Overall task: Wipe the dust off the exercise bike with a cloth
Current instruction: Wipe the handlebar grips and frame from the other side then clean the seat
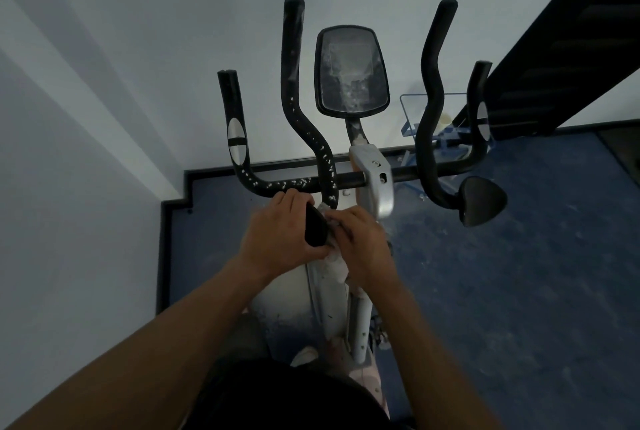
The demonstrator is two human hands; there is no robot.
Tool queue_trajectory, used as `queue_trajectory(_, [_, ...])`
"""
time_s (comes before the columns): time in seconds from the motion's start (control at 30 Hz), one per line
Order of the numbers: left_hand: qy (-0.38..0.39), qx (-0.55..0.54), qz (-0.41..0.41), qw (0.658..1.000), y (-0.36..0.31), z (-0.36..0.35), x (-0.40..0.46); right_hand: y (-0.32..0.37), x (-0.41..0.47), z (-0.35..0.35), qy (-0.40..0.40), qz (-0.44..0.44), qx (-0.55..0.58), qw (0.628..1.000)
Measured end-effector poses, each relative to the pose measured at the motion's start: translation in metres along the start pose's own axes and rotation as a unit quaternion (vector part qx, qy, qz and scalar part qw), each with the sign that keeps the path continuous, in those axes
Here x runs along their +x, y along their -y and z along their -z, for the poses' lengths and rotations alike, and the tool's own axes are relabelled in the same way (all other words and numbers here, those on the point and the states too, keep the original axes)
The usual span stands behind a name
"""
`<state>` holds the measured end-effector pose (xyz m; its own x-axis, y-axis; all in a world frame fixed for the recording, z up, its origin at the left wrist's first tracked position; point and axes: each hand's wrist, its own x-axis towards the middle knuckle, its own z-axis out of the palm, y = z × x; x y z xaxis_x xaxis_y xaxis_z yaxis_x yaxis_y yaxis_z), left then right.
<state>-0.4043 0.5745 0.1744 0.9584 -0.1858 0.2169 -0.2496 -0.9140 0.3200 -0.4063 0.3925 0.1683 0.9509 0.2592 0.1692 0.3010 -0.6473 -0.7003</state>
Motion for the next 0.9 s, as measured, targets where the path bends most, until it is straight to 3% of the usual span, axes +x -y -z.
queue_trajectory(0.23, [-0.010, 0.004, -0.001, 1.000, 0.001, -0.001, -0.001, 0.001, 0.002, 0.013, 0.056, 0.009, -0.007, 0.998])
queue_trajectory(0.47, [-0.021, 0.006, -0.002, 1.000, 0.000, -0.001, 0.000, 0.004, 0.007, 0.000, 0.011, -0.021, 0.026, 0.999])
queue_trajectory(0.73, [-0.019, 0.009, -0.011, 1.000, 0.001, 0.001, 0.000, 0.009, 0.013, -0.001, -0.027, 0.030, -0.018, 0.999])
queue_trajectory(0.9, [-0.022, 0.018, -0.004, 1.000, 0.000, 0.002, 0.000, 0.003, 0.009, 0.007, 0.040, 0.034, -0.038, 0.998])
